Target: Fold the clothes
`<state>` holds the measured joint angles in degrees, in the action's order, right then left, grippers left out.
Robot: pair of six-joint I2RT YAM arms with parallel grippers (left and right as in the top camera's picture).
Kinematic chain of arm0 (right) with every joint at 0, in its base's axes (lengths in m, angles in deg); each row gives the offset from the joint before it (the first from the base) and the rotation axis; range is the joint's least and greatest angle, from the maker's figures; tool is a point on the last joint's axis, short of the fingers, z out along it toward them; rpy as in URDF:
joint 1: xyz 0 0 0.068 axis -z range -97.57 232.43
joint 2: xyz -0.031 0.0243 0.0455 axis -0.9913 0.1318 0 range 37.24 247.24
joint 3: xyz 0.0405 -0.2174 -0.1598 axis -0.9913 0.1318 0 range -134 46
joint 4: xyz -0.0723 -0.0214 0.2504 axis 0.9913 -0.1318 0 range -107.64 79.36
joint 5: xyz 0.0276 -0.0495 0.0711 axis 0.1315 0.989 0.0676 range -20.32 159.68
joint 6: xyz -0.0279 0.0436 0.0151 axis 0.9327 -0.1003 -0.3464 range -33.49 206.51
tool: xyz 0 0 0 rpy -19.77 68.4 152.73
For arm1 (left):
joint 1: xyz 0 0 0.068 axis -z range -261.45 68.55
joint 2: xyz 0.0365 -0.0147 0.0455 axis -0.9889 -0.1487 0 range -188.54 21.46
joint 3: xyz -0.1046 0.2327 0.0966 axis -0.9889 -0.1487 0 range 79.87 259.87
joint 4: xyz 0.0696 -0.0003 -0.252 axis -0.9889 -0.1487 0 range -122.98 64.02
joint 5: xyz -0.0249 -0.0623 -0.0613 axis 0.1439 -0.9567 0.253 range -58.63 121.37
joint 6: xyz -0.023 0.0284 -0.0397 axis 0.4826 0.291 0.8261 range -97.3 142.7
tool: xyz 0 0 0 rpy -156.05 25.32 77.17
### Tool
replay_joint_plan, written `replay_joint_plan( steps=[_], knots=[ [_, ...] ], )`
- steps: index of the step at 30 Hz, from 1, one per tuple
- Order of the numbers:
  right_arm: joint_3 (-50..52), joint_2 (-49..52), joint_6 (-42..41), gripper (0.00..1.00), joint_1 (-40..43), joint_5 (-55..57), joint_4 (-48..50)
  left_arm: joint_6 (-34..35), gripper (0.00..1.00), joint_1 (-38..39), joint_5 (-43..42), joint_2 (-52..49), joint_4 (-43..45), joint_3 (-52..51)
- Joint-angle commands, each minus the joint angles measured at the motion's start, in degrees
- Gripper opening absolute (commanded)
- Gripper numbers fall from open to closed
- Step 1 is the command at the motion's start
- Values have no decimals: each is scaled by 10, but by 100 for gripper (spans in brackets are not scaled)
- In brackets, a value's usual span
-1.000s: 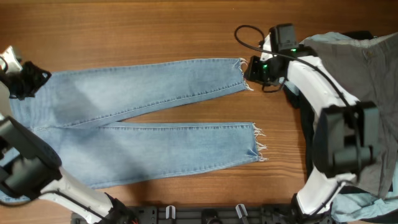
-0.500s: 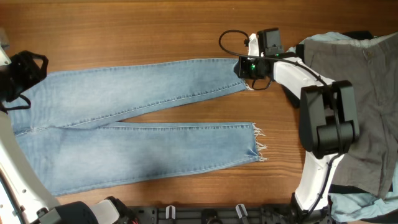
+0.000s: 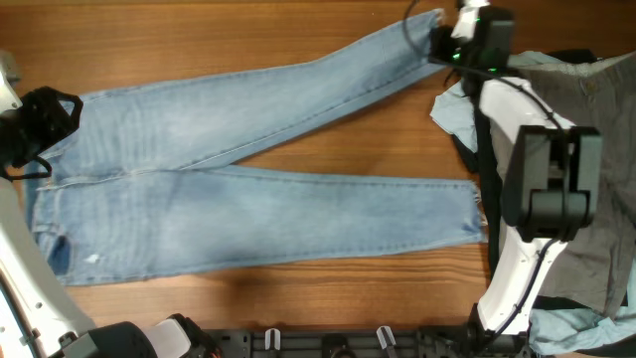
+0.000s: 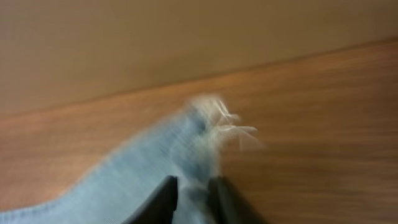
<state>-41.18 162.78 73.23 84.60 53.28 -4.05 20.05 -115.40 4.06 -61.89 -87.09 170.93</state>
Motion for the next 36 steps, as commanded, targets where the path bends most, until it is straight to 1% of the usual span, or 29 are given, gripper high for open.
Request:
replay_joint_plan(
  steps=[1,2,4,6,9,10,11,12,14,15,17,19,20,21,23,24,26,27,28,30,32,34,35,36],
  knots=[
    [-12,-6,-7,99,16,-85,-8,-1,50,0,-1,9,0,-2],
    [-12,-21,-18,100,17,-115,-29,-1,50,0,-1,9,0,-2],
    [-12,-59,-34,100,17,-122,-87,-1,50,-1,3,9,0,-2],
    [-12,-134,-33,100,17,-121,-191,-1,50,-1,61,9,-5,-2],
    [-12,-234,-37,100,16,-119,-341,0,49,-1,103,9,-14,-2],
    [-12,-271,-61,100,16,-117,-411,6,49,-2,121,9,-21,-2],
    [-12,-289,-75,99,16,-103,-477,32,49,-10,141,9,-31,-2],
    [-12,-294,-86,99,16,-77,-524,45,50,-19,144,9,-38,-2],
    [-1,-285,-145,98,16,38,-664,84,50,-54,143,9,-57,-2],
    [20,-278,-144,97,16,49,-687,94,49,-70,143,9,-64,-2],
    [70,-275,-142,95,16,46,-688,95,48,-100,144,10,-82,-2],
    [109,-275,-142,96,16,42,-688,96,47,-119,172,11,-95,-2],
    [144,-275,-142,99,16,28,-692,102,45,-132,209,10,-96,-2],
    [174,-275,-148,99,16,27,-688,128,45,-143,232,8,-94,-3],
    [238,-275,-162,97,16,24,-659,137,45,-156,231,0,-92,-7],
    [271,-275,-177,88,16,24,-643,145,45,-163,231,-8,-87,-12],
    [315,-275,-201,77,16,31,-618,154,45,-176,231,-25,-81,-19],
    [335,-275,-229,70,16,46,-613,154,47,-186,231,-39,-80,-22],
    [347,-275,-244,69,16,64,-610,154,48,-198,232,-53,-79,-27],
    [362,-275,-260,65,16,91,-610,154,46,-224,231,-77,-71,-33],
    [368,-275,-259,65,16,106,-611,154,45,-249,231,-93,-65,-33],
    [377,-275,-263,64,16,107,-617,162,47,-276,229,-102,-66,-34],
    [386,-275,-264,61,16,107,-605,169,49,-284,228,-101,-66,-34],
    [404,-275,-281,50,16,106,-579,169,49,-292,229,-102,-64,-34]
  ],
)
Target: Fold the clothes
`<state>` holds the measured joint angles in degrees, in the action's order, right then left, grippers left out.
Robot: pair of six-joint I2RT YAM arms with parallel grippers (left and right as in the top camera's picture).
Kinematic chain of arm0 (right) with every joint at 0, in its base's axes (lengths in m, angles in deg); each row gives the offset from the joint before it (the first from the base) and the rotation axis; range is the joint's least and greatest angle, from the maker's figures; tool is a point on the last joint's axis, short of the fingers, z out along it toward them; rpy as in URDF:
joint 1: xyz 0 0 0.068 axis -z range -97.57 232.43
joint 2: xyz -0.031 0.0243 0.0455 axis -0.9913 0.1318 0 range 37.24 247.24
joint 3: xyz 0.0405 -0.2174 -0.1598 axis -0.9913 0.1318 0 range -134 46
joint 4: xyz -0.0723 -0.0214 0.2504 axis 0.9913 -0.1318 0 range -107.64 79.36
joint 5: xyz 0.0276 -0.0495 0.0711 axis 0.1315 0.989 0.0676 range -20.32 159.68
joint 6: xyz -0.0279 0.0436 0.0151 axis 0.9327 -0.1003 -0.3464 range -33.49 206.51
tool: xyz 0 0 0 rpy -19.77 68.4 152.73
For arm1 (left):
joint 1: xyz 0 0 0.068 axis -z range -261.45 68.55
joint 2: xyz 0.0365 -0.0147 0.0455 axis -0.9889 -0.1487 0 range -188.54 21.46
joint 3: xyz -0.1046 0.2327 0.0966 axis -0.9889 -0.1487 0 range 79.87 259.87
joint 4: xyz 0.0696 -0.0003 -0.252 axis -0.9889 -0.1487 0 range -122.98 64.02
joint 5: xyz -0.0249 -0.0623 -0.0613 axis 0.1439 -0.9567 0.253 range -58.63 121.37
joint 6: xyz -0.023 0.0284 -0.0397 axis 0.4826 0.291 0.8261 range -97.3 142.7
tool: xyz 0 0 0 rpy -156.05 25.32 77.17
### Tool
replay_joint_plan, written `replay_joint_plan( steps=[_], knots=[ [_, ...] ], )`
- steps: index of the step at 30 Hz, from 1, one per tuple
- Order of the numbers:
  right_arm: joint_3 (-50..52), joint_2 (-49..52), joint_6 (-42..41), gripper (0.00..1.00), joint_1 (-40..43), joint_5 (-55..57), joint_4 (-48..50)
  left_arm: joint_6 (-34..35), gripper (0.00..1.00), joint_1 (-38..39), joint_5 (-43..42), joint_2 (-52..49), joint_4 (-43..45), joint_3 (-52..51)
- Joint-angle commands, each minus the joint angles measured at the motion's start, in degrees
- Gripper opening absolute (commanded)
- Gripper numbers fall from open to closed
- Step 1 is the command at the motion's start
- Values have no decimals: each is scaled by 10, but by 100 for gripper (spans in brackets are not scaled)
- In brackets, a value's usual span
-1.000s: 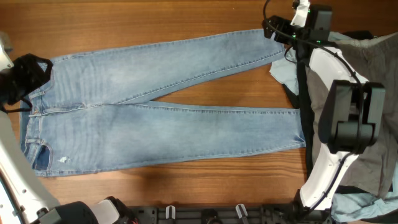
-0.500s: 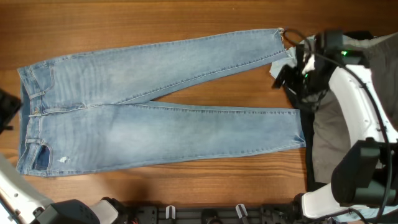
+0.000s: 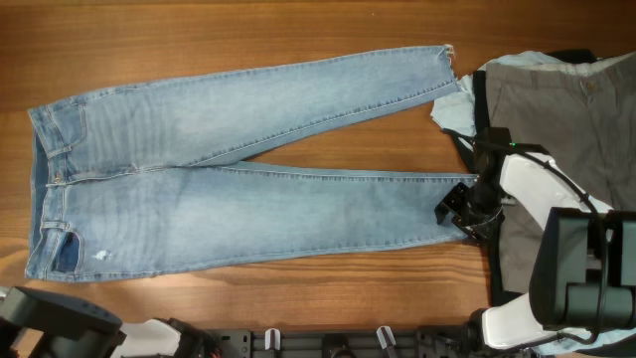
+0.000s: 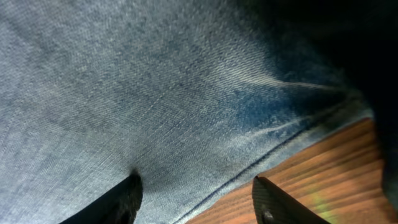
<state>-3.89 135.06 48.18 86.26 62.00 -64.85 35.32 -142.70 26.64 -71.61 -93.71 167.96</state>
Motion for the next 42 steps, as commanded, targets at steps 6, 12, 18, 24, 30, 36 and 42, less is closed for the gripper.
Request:
replay_joint_plan(
  steps=[6,12,18,24,30,36,42],
  knots=[
    [21,-6,63,11,-1,13,72,16,54,-23,3,-5,15,-26],
    [-61,-32,99,4,-1,-13,31,44,51,-30,6,-5,72,-123],
    [-62,-32,114,4,-1,-68,71,43,50,-50,7,-5,234,-292],
    [-62,-32,113,4,-1,-68,71,43,55,-50,10,-27,367,-364],
    [-62,-32,114,4,-1,-67,71,43,37,-50,9,-118,425,-364],
    [-141,-55,145,4,-1,-43,-9,53,4,-51,-20,-61,353,-322],
    [-367,-128,137,4,-1,-5,-181,108,4,-52,94,115,189,-234]
  ],
)
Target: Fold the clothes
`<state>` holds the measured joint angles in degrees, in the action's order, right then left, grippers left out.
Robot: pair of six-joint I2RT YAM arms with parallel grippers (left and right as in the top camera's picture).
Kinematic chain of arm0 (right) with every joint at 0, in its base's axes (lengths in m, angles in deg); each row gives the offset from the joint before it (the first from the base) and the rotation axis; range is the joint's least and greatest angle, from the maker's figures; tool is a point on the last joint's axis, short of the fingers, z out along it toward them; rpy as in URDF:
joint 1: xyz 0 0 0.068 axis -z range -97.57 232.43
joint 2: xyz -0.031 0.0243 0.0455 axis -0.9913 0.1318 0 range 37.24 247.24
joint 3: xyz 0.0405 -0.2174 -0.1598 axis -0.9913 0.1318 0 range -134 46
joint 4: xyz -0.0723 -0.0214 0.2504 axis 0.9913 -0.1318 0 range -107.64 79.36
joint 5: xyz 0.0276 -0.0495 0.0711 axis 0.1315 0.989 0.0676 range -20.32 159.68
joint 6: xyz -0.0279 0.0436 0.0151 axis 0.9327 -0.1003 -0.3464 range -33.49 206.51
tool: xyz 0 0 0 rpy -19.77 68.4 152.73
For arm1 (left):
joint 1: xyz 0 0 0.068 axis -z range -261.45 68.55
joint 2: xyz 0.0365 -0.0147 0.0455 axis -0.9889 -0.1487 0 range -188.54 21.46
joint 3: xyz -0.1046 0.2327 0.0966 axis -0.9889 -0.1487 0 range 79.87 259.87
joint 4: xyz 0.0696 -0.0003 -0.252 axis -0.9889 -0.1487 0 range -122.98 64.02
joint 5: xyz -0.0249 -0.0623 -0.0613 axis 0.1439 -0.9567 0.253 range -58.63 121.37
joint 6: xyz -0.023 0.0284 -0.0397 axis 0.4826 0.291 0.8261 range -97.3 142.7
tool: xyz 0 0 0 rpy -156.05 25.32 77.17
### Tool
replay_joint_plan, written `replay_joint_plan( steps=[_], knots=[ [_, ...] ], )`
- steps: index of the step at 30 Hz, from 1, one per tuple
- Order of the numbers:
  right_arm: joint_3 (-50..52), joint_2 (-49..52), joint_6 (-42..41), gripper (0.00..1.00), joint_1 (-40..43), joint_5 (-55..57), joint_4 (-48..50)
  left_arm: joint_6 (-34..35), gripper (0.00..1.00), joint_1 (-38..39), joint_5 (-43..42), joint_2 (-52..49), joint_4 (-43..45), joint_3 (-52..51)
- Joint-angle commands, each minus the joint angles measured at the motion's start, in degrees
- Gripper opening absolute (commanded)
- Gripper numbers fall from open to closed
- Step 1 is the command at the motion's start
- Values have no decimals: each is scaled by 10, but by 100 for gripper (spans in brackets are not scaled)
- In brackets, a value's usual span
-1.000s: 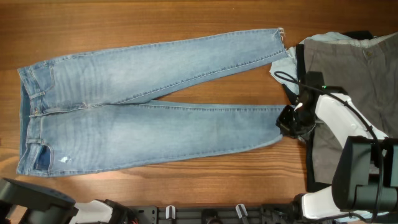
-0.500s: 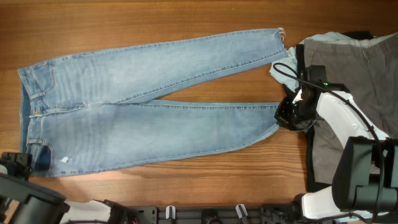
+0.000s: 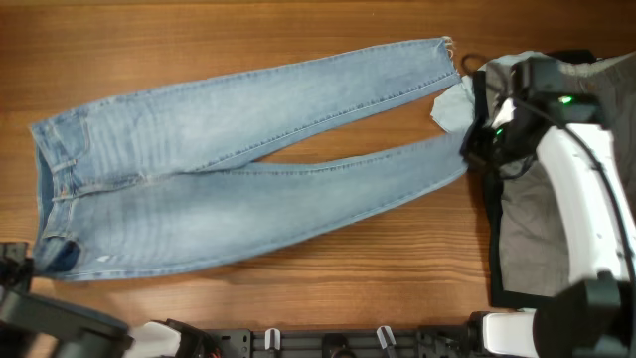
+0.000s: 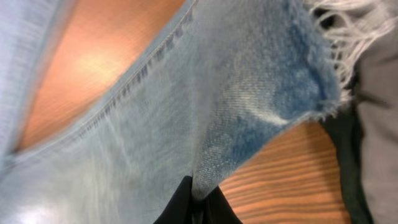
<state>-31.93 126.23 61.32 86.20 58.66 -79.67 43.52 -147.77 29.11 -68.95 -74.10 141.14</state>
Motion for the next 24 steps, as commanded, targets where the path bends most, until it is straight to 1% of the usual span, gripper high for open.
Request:
replay_joint_plan(
  steps=[1,2,5,7,9,12,14,17,18,19,20,23,24],
  knots=[
    [-131,-45,1,4,0,42,-60,26,4,-4,71,117,-11,42],
    [-178,-46,-7,4,0,56,-88,26,4,-12,76,149,-24,58],
    [-286,-46,-21,4,0,57,-122,25,4,-40,86,202,-67,122],
    [-294,-41,-34,4,0,60,-104,23,4,-40,94,204,-81,146],
    [-293,-18,-35,4,0,59,-79,23,4,-40,94,198,-80,146],
    [-293,51,-34,4,-2,24,-11,23,4,-13,68,170,-59,146],
    [-293,105,-33,4,-13,-1,43,15,4,30,68,138,-48,146],
    [-293,181,-34,4,-37,-4,122,4,4,94,69,76,-20,146],
    [-293,232,-38,4,-52,-6,154,4,4,129,69,34,0,146],
    [-293,251,-39,4,-57,-6,167,3,4,135,69,23,5,146],
    [-293,287,-52,4,-65,-6,186,0,4,156,75,-15,24,146],
    [-293,339,-96,4,-75,-9,212,0,4,175,82,-69,43,146],
    [-293,347,-97,4,-77,-11,219,0,4,176,82,-81,45,146]
  ],
)
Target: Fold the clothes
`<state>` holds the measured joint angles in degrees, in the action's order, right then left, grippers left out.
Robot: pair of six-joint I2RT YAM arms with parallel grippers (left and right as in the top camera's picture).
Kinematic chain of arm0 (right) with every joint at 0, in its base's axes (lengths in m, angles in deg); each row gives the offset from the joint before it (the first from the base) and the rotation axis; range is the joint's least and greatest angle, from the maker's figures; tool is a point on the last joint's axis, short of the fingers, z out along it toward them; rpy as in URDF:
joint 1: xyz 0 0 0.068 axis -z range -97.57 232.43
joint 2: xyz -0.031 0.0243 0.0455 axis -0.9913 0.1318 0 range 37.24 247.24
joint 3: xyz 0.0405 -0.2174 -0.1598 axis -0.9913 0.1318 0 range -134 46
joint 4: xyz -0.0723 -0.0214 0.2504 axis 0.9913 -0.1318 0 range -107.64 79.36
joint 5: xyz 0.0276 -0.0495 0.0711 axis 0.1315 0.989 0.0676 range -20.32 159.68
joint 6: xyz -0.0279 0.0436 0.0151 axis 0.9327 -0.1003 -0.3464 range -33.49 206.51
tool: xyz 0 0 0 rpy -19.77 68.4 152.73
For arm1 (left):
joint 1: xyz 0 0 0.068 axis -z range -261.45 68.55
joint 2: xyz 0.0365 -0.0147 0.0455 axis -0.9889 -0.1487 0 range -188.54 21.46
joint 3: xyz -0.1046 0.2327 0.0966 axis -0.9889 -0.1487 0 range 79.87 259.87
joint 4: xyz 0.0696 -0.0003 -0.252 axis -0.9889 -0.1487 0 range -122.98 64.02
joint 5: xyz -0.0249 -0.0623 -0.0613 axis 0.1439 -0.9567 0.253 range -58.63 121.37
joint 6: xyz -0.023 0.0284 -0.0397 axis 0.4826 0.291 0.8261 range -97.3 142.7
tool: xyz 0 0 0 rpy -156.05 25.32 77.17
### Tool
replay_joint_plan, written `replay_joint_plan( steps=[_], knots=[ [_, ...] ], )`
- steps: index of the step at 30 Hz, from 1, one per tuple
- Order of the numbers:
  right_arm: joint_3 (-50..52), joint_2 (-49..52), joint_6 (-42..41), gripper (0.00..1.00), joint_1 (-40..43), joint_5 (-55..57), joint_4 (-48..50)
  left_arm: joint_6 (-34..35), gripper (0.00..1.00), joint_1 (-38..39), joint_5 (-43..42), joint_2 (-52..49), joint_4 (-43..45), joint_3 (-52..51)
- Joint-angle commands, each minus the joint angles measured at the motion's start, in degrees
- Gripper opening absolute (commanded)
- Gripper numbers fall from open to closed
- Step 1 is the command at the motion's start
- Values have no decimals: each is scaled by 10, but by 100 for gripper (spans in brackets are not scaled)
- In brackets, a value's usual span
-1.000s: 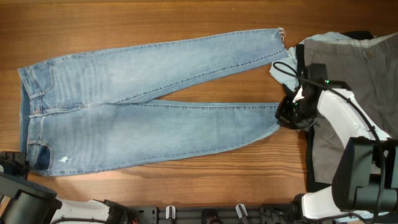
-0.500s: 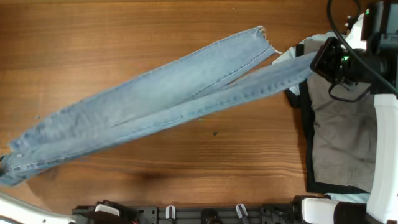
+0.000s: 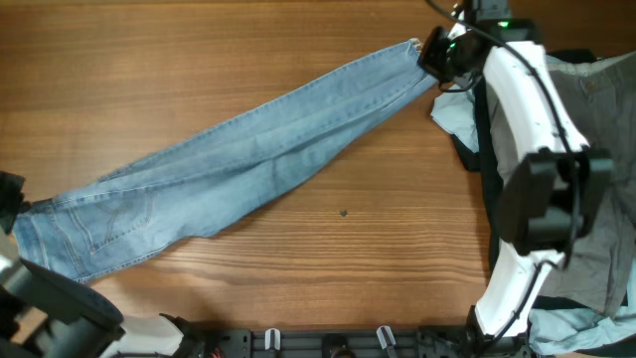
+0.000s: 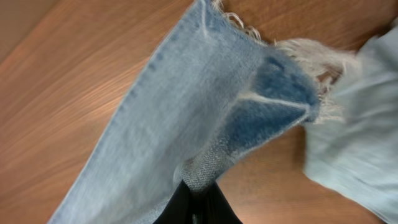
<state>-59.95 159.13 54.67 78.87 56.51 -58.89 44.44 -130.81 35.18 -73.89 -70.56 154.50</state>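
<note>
Light blue jeans (image 3: 248, 159) lie folded lengthwise, one leg on the other, as a diagonal band from the waist at lower left to the frayed hems (image 3: 409, 52) at upper right. My right gripper (image 3: 435, 55) sits at the hems and is shut on a pinch of denim; in the right wrist view its fingers (image 4: 198, 211) clamp a fold of the leg (image 4: 186, 106) just below the frayed edge. A dark part of my left gripper (image 3: 8, 199) shows at the left edge, beside the waist; its jaws are hidden.
A pile of other clothes lies at the right: a grey garment (image 3: 596, 119), black cloth (image 3: 475, 149) and a light blue cloth (image 3: 452, 109), which also shows in the wrist view (image 4: 360, 143). Bare wooden table (image 3: 348, 259) lies in front of the jeans.
My right gripper has carried the near leg's hem from the right middle up onto the far leg's hem. The two legs now lie stacked, and the waist has shifted toward the lower left.
The jeans first lay spread with legs apart, my right gripper at the far hem and my left at the waist. Then my right gripper stood open over the near leg's hem. It was then shut on that hem, and now holds it over the far hem.
</note>
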Motion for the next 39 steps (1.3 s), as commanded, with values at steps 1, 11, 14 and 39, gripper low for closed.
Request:
replay_joint_plan(
  steps=[1,11,14,39],
  knots=[
    [-13,27,-31,5,-8,11,24,-9,4,7,21,-45,13,12],
    [-7,47,122,82,-20,7,79,-20,5,7,72,-54,-12,12],
    [-3,47,156,82,-20,7,32,-20,4,7,79,-51,-42,12],
    [-1,175,-29,5,-27,96,82,-20,9,7,48,79,-96,12]
  ],
)
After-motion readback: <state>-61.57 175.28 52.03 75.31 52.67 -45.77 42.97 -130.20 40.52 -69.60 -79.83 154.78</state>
